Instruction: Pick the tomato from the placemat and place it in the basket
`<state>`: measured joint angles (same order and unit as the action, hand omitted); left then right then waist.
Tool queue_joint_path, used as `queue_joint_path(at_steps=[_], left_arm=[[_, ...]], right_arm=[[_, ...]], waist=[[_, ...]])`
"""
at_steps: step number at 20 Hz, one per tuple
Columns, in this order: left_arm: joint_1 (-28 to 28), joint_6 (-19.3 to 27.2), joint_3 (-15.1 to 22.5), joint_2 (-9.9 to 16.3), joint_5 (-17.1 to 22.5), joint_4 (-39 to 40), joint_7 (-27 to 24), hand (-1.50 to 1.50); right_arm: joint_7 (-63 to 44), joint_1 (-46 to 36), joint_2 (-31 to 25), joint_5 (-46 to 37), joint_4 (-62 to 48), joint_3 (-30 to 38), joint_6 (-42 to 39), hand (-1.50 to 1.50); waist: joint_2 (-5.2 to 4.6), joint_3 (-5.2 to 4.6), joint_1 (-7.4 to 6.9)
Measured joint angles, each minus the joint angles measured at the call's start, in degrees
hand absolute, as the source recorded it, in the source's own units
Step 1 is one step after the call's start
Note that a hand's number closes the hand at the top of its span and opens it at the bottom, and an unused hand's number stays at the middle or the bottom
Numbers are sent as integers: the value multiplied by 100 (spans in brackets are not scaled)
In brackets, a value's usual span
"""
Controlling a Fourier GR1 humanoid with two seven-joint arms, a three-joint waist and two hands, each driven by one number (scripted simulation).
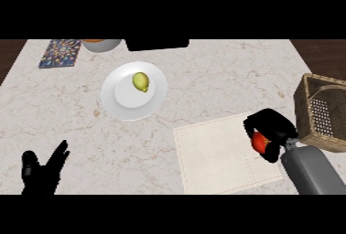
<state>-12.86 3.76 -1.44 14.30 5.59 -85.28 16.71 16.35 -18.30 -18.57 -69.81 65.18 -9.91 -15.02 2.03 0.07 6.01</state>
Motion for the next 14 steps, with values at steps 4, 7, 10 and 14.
queue_joint_path(at_steps=[4,7,10,14], left_arm=[[-73,12,-55,0,27,-32,-16,0],[-123,-1,-54,-2,15,-47,-65,0],[-128,-42,-49,15,11,-46,-81,0],[-102,-66,-23,-7,-7,-47,-128,0]], right_arm=[[-1613,0,650,50,593,530,-6,150],[-2501,-40,1241,444,1222,923,186,150],[-3108,-208,1557,1202,1926,1250,647,150],[-4184,-566,1742,1676,3114,1346,1059,150]], waist=[[32,-12,61],[44,3,48],[52,20,-12],[56,13,-99]])
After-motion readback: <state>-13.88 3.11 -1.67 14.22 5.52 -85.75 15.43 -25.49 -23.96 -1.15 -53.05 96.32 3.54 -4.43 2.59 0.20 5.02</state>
